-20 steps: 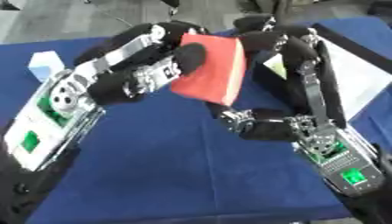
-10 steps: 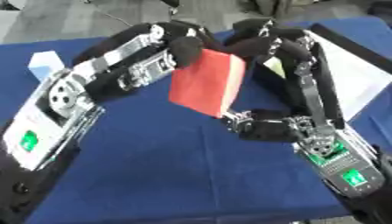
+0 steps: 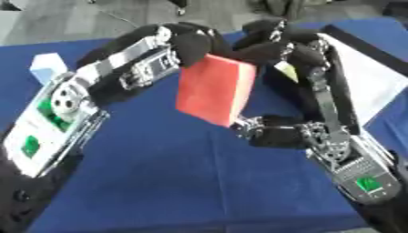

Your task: Pick up the objects with one hand, pass them to the other hand, and then place them into the box on the other side of the table.

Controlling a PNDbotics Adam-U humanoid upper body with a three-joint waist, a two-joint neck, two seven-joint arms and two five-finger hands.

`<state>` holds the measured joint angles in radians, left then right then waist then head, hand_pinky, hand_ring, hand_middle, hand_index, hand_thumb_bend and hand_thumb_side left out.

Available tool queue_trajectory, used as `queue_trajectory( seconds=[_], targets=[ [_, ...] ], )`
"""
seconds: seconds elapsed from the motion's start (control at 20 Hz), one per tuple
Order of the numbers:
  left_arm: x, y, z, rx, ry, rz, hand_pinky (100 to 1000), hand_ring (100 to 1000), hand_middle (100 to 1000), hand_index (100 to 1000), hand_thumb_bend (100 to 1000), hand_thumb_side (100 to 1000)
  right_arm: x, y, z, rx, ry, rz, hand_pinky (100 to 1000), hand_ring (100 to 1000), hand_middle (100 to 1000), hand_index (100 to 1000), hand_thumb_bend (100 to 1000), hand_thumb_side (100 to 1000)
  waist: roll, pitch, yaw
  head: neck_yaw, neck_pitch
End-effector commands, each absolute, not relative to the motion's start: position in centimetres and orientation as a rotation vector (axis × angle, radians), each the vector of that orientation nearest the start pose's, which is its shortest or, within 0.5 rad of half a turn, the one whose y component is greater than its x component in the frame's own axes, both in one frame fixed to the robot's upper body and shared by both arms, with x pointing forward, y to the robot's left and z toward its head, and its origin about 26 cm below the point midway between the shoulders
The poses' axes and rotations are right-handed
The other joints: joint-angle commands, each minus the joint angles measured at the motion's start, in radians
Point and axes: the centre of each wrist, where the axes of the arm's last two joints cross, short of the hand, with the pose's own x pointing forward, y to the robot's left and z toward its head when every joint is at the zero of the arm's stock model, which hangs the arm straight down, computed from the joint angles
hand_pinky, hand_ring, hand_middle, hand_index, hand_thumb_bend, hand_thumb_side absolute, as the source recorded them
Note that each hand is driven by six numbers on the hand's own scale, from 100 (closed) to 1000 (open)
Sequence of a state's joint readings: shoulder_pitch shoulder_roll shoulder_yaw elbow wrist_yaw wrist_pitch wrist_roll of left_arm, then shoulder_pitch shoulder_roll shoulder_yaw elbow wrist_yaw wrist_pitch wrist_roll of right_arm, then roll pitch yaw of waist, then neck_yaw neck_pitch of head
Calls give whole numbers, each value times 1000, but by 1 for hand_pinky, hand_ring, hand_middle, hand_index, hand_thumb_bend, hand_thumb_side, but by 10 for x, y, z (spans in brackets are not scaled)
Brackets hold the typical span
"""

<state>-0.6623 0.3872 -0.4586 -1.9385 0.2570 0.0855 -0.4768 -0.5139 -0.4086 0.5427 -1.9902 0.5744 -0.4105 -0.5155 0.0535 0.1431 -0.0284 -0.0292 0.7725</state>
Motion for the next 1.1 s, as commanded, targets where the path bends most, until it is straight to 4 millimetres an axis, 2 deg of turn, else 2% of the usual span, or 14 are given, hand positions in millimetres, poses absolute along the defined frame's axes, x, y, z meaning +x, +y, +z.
queue_trajectory(
  seconds=[0.05, 0.65, 1.1],
  targets=[
    [300, 127, 241, -684, -1975, -1402, 803, 653, 637, 753, 139, 935, 289, -144, 216, 251, 3032, -675, 714, 589, 373, 518, 100, 100, -4, -12, 2, -3, -3],
    [302, 130, 246, -645, -1977, -1384, 804, 656, 639, 753, 112, 944, 289, -150, 215, 217, 2801, -749, 708, 575, 419, 434, 100, 100, -1, -9, 6, -3, -3],
    [305, 136, 255, -581, -2015, -1345, 800, 656, 637, 750, 100, 920, 288, -151, 211, 122, 2667, -846, 721, 586, 447, 419, 100, 100, 1, -8, 4, -3, -3]
  ],
)
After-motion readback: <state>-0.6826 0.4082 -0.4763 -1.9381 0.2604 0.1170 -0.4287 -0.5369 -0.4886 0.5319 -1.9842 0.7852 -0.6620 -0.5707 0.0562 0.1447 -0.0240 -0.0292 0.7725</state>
